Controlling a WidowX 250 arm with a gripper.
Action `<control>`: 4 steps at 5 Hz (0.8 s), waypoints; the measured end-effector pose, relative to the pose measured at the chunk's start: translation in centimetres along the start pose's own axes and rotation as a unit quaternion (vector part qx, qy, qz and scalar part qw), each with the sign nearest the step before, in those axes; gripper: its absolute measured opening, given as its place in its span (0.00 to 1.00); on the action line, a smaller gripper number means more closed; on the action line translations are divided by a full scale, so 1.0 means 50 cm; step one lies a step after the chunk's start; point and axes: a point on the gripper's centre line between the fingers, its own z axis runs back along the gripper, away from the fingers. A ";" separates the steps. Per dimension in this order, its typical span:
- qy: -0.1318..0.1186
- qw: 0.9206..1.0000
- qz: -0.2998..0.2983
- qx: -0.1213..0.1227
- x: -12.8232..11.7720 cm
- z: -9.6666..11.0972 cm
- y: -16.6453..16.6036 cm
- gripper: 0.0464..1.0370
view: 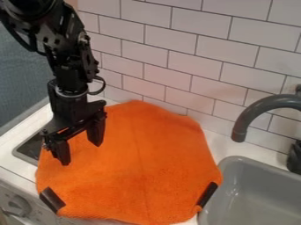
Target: Fold the cloth from the right to the left
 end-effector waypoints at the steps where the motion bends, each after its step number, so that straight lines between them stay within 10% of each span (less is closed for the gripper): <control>1: 0.007 1.000 0.001 0.007 -0.004 -0.008 0.004 0.96; 3: 0.036 0.986 -0.165 0.012 -0.084 -0.003 -0.062 0.96; 4: 0.035 0.959 -0.283 0.005 -0.167 0.004 -0.091 0.96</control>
